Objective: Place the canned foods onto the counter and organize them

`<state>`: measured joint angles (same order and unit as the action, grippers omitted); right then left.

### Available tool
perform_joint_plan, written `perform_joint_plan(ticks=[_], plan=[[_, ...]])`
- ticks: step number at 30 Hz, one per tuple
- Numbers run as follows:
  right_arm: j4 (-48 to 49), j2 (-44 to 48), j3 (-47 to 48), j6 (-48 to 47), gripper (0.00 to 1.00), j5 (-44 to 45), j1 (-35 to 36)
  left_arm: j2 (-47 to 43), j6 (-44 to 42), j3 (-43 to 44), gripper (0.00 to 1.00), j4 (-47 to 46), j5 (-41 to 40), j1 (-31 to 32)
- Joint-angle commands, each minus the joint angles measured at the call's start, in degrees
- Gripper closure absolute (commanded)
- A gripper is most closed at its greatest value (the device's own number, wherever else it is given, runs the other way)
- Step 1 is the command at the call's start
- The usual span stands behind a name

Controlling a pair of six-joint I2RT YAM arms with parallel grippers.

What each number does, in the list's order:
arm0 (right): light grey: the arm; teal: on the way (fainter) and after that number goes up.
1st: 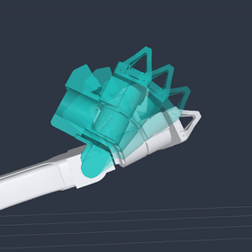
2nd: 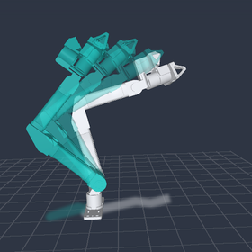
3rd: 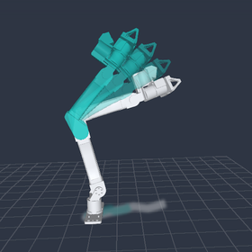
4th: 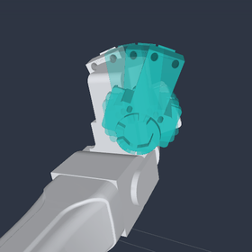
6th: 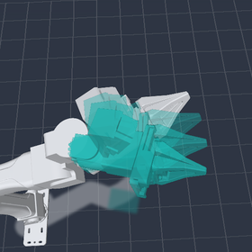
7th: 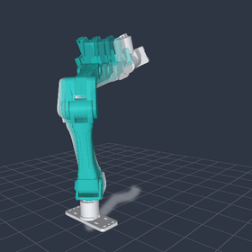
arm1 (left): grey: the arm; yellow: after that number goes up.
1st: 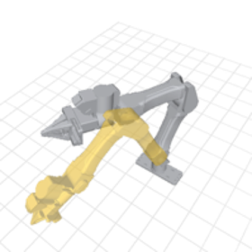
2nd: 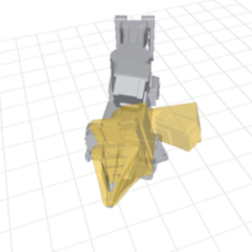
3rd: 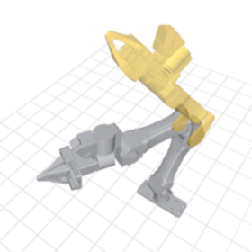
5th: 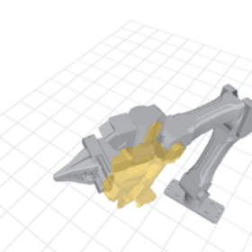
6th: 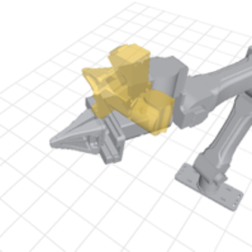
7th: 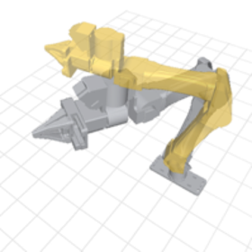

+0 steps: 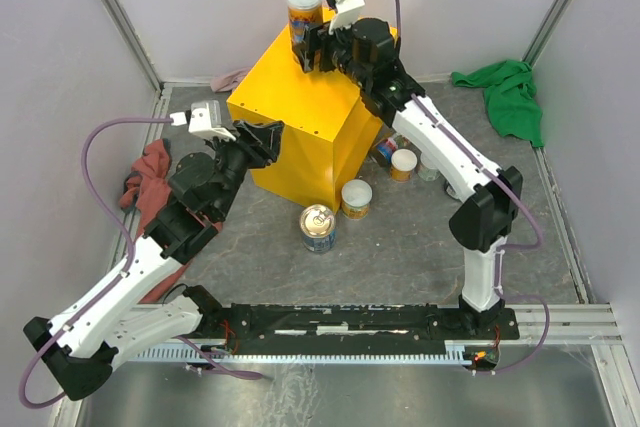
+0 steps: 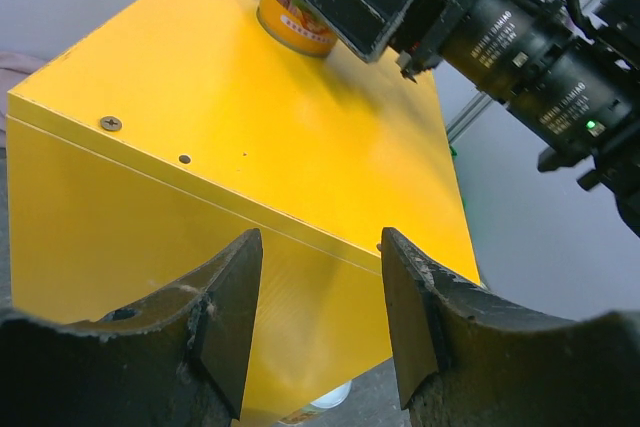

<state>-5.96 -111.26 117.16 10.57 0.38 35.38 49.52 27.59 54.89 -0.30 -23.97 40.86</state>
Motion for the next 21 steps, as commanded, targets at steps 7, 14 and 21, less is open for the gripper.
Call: perform_joint_plan(ticks=[7,14,21], plan=[[0.5,-11.7,15.8,-0.6,0.22,-1.1,-3.6,-1.6,-1.6,-2.3,0.43,-5.2,-1.3,-0.2],[0.2,-16.3,20.6,-0.5,0.22,0.1,-5.5,-2.6,-2.3,-3.3,0.43,-5.9,-1.0,-0.2],[-2.2,-21.1,27.5,-1.9,0.22,0.4,-5.9,-2.4,-3.0,-3.9,0.43,-6.4,-0.8,-0.2]])
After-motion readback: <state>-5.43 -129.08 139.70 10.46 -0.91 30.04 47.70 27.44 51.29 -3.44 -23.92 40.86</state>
